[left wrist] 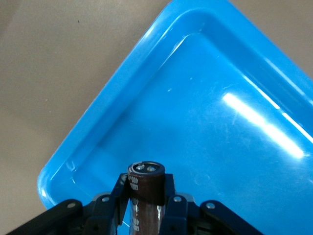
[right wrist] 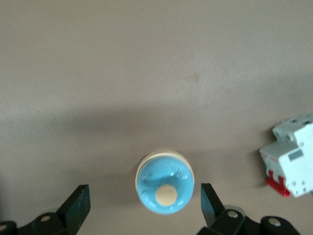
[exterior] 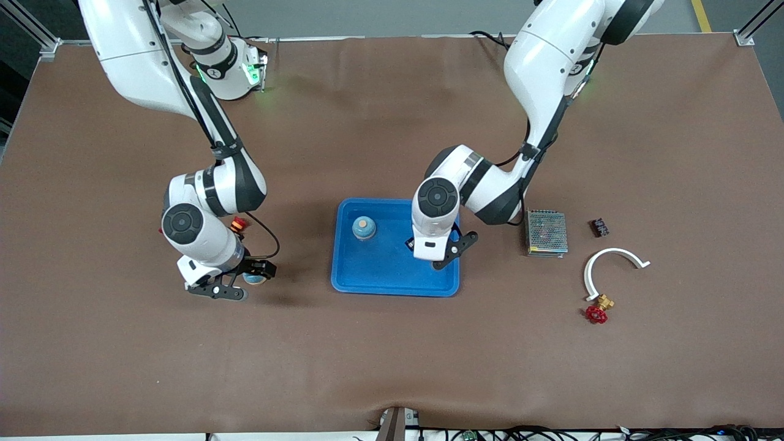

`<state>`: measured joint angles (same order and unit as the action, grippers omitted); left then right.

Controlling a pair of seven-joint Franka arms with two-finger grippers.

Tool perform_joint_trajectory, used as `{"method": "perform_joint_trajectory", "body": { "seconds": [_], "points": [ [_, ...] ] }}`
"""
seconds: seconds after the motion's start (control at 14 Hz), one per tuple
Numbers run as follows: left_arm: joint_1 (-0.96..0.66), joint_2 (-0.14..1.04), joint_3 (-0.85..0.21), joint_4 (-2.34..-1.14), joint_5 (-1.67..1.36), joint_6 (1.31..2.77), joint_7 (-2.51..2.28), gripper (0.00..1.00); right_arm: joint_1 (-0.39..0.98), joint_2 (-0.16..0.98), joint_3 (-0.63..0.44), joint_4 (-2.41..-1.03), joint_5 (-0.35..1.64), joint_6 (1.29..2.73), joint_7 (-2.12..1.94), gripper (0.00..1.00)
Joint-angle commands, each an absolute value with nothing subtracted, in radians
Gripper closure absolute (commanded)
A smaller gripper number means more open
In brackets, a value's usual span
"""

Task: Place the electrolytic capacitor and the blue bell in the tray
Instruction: 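Grasp the second bell with the right gripper while the left gripper drops the capacitor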

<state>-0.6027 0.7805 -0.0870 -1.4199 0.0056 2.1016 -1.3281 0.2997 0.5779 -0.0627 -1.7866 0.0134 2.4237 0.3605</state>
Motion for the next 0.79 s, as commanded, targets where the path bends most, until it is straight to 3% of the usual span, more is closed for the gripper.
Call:
{"method": "perform_joint_trajectory", "body": {
  "seconds": [0.0,0.43,0.71],
  "points": [
    [-0.614,0.769,-0.075,-1.472,0.011,2.106,-1.330,0.93,0.255,0.558,-0.043,-1.832,0.002,2.483,0.295,0.00],
    [-0.614,0.761,-0.074,-1.546,0.020,2.106,-1.333,0.93,0.250,0.592,-0.040,-1.885,0.024,2.602,0.298,0.00],
    [-0.620,0.761,-0.074,-1.555,0.023,2.106,-1.359,0.90,0.255,0.607,-0.040,-1.887,0.044,2.600,0.301,0.00]
  ]
}}
